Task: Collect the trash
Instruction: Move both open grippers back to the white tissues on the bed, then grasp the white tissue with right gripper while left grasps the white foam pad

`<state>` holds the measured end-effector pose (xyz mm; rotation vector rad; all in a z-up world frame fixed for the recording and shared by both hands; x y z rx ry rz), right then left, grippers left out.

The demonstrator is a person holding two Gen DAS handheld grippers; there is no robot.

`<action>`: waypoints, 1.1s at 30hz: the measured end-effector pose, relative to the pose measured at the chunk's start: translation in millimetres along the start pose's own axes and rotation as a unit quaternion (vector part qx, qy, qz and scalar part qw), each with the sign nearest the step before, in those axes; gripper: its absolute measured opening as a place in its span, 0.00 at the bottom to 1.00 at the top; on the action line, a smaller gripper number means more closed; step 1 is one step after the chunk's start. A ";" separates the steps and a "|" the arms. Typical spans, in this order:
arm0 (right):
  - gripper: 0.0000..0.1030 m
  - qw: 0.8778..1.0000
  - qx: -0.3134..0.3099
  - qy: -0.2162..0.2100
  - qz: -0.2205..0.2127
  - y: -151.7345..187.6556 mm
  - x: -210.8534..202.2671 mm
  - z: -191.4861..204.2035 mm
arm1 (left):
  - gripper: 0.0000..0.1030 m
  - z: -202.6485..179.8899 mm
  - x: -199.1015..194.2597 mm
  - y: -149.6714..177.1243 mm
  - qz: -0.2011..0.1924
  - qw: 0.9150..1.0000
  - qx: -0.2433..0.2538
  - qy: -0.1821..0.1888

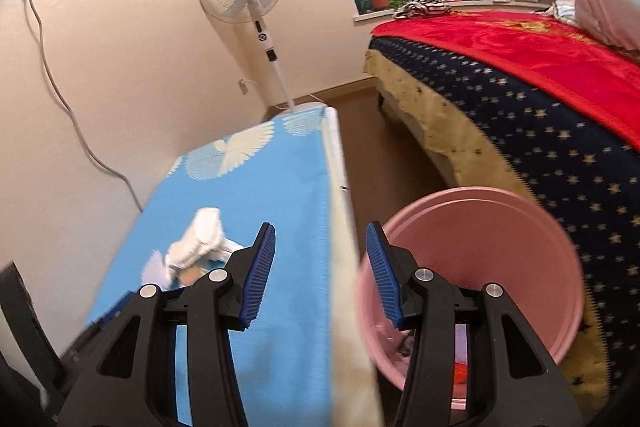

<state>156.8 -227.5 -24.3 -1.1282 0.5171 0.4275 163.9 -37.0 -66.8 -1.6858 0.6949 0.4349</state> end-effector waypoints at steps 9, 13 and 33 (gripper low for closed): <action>0.47 0.997 -0.016 -0.078 0.022 8.4 42.2 64.8 | 0.31 47.9 7.2 -12.2 -0.008 0.998 -0.040 -0.055; 0.47 0.994 -0.008 -0.098 0.044 15.9 64.8 80.3 | 0.34 68.8 17.3 -9.6 0.012 0.995 -0.069 -0.069; 0.48 0.978 0.051 -0.155 0.132 49.7 144.9 114.9 | 0.45 90.8 50.0 4.3 0.069 0.990 -0.101 -0.073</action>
Point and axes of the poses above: each gripper's, at about its wrist camera, not at the fingertips, and x roughly the way its jaws point, z to its left, y to its underside, the point moved 9 cm from there along x, roughly the way its jaws point, and after that the axes turned 5 degrees about z, right-handed, at the moved point
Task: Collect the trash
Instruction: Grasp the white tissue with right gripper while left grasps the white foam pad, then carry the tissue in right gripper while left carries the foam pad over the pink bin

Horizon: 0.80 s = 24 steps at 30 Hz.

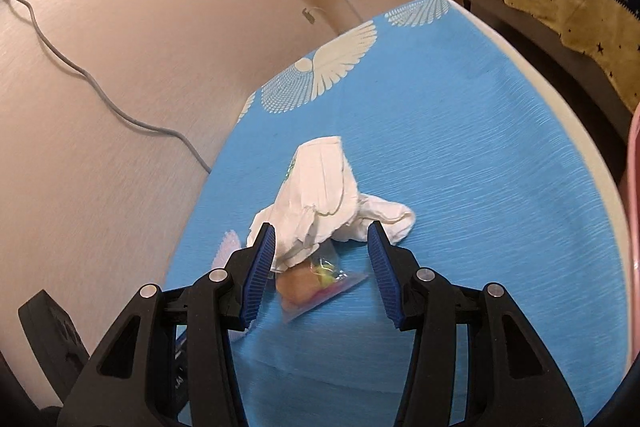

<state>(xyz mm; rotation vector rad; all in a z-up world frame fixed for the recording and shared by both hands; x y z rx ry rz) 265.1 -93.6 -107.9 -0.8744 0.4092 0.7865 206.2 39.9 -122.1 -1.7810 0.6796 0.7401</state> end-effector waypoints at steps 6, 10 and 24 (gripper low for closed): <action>0.27 1.000 -0.008 -0.013 0.010 3.4 8.7 10.3 | 0.30 0.3 8.2 4.7 0.022 1.000 -0.002 0.011; 0.13 0.999 -0.023 -0.024 0.007 2.6 5.8 20.2 | 0.20 -2.5 7.6 5.7 0.025 1.000 0.003 0.014; 0.11 0.995 -0.086 -0.043 -0.036 -9.5 -42.6 62.0 | 0.12 -6.3 -30.5 -7.2 -0.023 0.999 0.014 0.020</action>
Point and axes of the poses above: each gripper's, at about its wrist camera, not at the fingertips, and x roughly the way its jaws point, z to its left, y to its underside, the point moved 9 cm from there along x, roughly the way its jaws point, and after that the axes turned 5 degrees about z, right-handed, at the moved point
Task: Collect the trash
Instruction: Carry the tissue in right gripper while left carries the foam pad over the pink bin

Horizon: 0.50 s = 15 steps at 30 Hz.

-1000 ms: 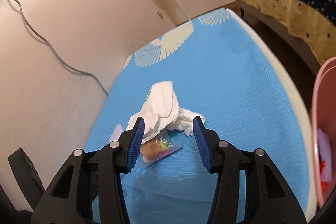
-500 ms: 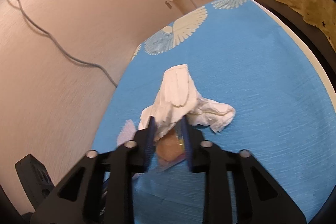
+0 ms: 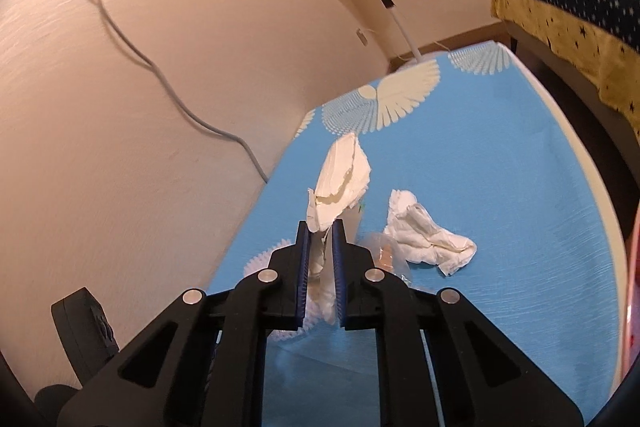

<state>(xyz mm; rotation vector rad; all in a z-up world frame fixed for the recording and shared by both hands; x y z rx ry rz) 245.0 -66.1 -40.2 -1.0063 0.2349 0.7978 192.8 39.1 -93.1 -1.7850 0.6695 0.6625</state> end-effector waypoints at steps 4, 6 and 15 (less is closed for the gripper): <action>0.11 1.000 -0.018 0.012 -0.013 -2.7 -20.2 4.1 | 0.12 -4.5 -10.3 -0.6 -0.008 1.000 0.010 0.003; 0.11 0.999 -0.029 0.023 -0.018 -2.6 -31.3 5.4 | 0.12 -7.6 -15.9 0.1 -0.013 1.000 0.016 0.004; 0.10 0.996 -0.047 0.070 -0.043 -3.3 -85.7 -8.0 | 0.12 -23.6 -38.5 2.8 -0.029 0.999 0.040 0.019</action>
Point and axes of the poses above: each gripper's, at about its wrist camera, not at the fingertips, and x roughly the way its jaws point, z to its left, y to its underside, the point moved 9 cm from there along x, roughly the way its jaws point, and after that the axes turned 5 degrees about z, right-handed, at the moved point
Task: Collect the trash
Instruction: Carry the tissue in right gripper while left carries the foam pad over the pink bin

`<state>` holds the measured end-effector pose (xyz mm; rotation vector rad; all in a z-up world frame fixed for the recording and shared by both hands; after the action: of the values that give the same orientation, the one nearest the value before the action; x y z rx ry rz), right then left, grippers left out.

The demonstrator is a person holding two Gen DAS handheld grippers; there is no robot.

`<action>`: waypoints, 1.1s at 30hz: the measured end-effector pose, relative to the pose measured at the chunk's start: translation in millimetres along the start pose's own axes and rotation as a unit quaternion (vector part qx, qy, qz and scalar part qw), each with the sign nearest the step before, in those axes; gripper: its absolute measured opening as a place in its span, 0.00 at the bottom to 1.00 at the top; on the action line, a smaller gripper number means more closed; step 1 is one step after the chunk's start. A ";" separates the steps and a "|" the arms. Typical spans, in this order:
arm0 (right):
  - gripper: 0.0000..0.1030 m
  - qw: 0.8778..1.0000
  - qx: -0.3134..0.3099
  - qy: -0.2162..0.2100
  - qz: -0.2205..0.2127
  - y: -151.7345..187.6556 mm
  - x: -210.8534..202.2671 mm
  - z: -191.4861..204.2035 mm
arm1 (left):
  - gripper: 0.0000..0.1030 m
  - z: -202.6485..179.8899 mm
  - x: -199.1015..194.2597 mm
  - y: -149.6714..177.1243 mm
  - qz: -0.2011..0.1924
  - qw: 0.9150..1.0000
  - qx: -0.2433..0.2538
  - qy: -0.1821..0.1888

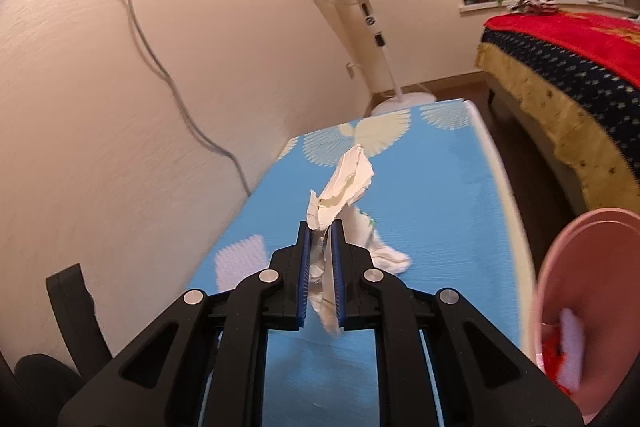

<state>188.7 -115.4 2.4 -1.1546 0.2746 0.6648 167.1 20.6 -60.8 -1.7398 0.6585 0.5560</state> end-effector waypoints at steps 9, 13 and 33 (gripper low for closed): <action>0.10 0.999 0.003 0.036 -0.019 2.4 -39.7 -24.4 | 0.12 -18.0 -19.5 8.8 -0.011 1.000 0.025 0.013; 0.10 0.999 -0.004 0.046 -0.027 2.8 -55.3 -28.8 | 0.12 -25.7 -26.8 11.1 -0.014 0.999 0.033 0.019; 0.07 0.990 0.020 0.129 -0.059 -4.7 -116.8 -92.2 | 0.12 -89.3 -32.8 21.6 -0.023 0.994 0.079 0.066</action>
<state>112.6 -240.2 30.7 -1.2097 0.4335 0.4035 131.4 -65.5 -31.8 -1.6482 0.7345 0.3492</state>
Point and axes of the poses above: each gripper's, at about its wrist camera, not at the fingertips, and x roughly the way its jaws point, z to its left, y to its underside, the point moved 9 cm from there along x, roughly the way its jaws point, and after that the axes turned 5 degrees about z, right-handed, at the moved point
